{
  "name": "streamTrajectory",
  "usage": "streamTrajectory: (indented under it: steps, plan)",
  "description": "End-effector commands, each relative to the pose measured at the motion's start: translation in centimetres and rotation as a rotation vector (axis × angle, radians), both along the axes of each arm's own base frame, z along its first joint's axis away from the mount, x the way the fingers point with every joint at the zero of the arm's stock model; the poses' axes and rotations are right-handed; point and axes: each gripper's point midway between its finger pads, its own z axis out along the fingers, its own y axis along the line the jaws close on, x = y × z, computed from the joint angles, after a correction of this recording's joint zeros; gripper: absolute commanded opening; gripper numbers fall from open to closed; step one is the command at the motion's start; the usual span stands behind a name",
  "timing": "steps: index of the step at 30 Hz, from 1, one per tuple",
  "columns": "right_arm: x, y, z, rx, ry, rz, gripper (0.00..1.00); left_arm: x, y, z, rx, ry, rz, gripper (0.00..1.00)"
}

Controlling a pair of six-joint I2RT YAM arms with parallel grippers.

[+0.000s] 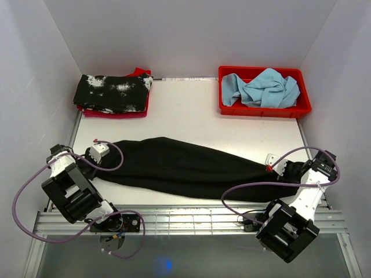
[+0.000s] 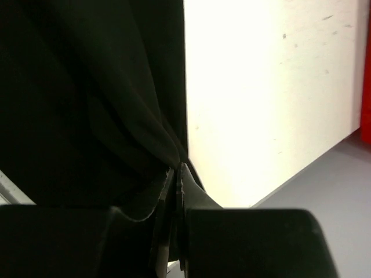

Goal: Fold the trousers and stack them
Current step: Fold the trousers

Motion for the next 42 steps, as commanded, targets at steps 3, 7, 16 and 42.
streamTrajectory:
  steps: [3, 7, 16, 42]
  plan:
    - [0.7, -1.4, -0.9, -0.246, -0.068, 0.266, 0.08, -0.9, 1.9, -2.4, 0.140, 0.024, -0.054, 0.00]
    - [0.5, -1.5, -1.0, -0.256, -0.058, 0.284, 0.08, -1.0, 2.5, -3.2, 0.156, 0.052, -0.038, 0.00]
    - [4.3, -2.2, 1.5, -0.281, -0.212, 0.334, 0.08, 2.4, 3.6, -1.0, 0.075, 0.031, 0.104, 0.00]
    - [-3.2, 0.3, 0.6, -0.393, 0.065, 0.643, 0.90, 4.5, 0.5, 11.2, 0.057, -0.235, -0.116, 0.91]
